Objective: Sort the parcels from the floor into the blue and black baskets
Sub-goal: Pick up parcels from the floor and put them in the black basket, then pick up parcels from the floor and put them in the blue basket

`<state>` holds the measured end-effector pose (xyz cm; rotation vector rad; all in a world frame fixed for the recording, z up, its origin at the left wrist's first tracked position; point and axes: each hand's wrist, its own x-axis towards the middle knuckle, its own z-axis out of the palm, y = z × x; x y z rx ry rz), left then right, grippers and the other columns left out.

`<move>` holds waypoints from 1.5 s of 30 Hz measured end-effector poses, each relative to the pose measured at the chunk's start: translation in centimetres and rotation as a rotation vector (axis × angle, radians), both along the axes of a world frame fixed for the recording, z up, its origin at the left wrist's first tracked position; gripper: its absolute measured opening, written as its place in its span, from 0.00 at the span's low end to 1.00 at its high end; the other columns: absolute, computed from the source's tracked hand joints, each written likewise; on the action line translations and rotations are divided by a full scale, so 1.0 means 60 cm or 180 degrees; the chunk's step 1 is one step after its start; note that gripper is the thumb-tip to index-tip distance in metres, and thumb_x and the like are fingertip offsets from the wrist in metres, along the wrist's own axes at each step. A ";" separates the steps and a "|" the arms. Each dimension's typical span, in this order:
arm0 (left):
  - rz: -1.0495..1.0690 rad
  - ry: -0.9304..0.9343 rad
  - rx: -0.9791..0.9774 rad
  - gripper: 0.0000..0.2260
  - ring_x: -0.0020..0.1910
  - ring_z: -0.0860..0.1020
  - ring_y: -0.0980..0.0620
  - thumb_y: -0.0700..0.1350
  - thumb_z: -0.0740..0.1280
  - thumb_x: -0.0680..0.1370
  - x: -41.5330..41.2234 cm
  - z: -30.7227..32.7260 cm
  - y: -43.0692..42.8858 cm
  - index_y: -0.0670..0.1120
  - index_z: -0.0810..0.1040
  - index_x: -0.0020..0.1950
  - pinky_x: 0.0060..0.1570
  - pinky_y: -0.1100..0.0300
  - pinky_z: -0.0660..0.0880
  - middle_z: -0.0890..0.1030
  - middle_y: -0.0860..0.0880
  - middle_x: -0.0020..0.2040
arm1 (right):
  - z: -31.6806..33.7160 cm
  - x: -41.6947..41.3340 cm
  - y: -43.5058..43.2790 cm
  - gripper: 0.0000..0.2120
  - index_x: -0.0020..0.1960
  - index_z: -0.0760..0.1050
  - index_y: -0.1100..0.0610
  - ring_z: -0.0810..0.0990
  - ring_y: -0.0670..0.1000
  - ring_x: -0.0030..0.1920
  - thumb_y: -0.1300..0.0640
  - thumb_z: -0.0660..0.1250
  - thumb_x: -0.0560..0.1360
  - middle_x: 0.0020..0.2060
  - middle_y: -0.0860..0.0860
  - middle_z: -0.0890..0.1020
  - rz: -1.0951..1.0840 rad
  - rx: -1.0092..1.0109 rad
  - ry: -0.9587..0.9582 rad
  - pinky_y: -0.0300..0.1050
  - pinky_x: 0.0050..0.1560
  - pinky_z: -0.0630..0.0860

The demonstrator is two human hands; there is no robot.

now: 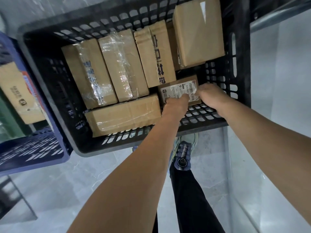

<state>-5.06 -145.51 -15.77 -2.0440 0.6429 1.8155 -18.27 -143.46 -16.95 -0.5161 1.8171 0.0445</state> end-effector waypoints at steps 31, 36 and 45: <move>-0.0275 0.1378 -0.1519 0.13 0.61 0.76 0.53 0.55 0.64 0.83 0.089 0.838 -0.160 0.50 0.77 0.64 0.66 0.50 0.73 0.79 0.51 0.62 | 0.845 0.080 -0.042 0.12 0.67 0.77 0.55 0.82 0.43 0.56 0.53 0.64 0.86 0.54 0.50 0.83 -0.2348 -0.2324 -0.0415 0.49 0.69 0.74; -0.0673 0.1877 -0.1777 0.15 0.54 0.75 0.60 0.57 0.65 0.83 0.107 0.994 -0.158 0.53 0.74 0.68 0.57 0.52 0.73 0.77 0.53 0.64 | 0.986 0.121 -0.009 0.12 0.67 0.74 0.48 0.77 0.48 0.67 0.47 0.63 0.85 0.65 0.48 0.79 -0.2725 -0.2735 -0.0159 0.48 0.69 0.72; -0.1407 0.2820 -0.1995 0.17 0.62 0.77 0.58 0.54 0.62 0.85 0.111 1.220 -0.077 0.49 0.78 0.70 0.54 0.53 0.73 0.80 0.51 0.66 | 1.239 0.170 0.120 0.09 0.61 0.78 0.46 0.80 0.49 0.65 0.46 0.66 0.84 0.64 0.49 0.82 -0.3480 -0.3507 0.0450 0.53 0.69 0.75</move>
